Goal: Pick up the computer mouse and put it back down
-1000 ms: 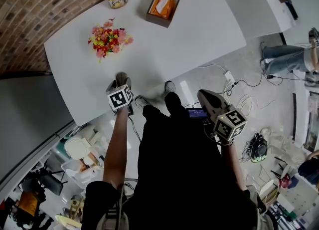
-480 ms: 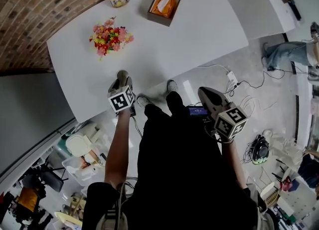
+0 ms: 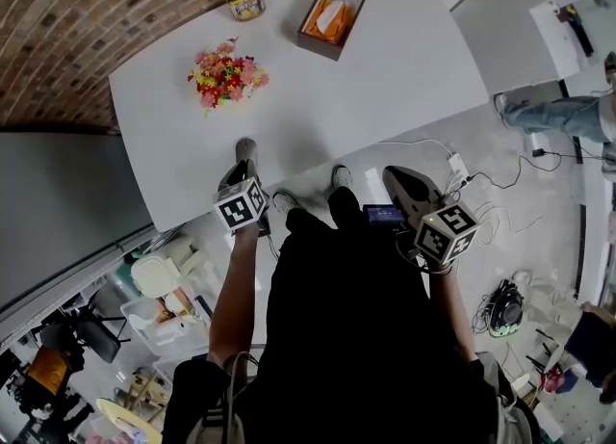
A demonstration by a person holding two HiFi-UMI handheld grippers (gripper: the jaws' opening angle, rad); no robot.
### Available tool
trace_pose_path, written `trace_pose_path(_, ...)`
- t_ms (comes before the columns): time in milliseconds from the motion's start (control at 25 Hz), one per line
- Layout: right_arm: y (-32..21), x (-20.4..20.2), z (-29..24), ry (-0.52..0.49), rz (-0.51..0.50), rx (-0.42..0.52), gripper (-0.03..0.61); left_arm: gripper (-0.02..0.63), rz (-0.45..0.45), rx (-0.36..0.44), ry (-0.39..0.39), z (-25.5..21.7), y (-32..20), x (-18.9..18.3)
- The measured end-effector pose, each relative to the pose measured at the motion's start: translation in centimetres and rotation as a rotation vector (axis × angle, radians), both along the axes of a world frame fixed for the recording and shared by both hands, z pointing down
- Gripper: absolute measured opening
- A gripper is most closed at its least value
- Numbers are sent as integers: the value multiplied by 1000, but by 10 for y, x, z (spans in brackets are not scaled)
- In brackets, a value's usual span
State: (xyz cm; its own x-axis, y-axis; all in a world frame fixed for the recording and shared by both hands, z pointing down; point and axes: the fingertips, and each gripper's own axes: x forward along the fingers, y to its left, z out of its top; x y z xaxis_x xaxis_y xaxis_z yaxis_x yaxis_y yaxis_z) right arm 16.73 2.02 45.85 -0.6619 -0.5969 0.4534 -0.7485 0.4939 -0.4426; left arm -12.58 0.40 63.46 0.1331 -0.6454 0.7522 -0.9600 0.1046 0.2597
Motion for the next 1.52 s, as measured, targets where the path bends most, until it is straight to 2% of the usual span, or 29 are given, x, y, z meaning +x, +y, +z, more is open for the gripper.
trace_pose_path(200, -9, 0, 2, -44, -37, -4, 17, 15, -25, 0, 33, -10, 11, 8)
trace_pose_path(480, -27, -11, 4, -65, -119, 0, 17, 15, -43, 9, 81, -25, 31, 20)
trace_pose_path(800, -43, -27, 8, -74, -218, -4, 17, 15, 11, 105, 177, -60, 40, 53)
trace_pose_path(1120, -39, -43, 6, -70, -320, 19, 17, 15, 15, 181, 199, -92, 44, 61)
trace_pose_path(1520, -32, -43, 7, -72, -338, 9, 17, 15, 21, 185, 196, -96, 51, 68)
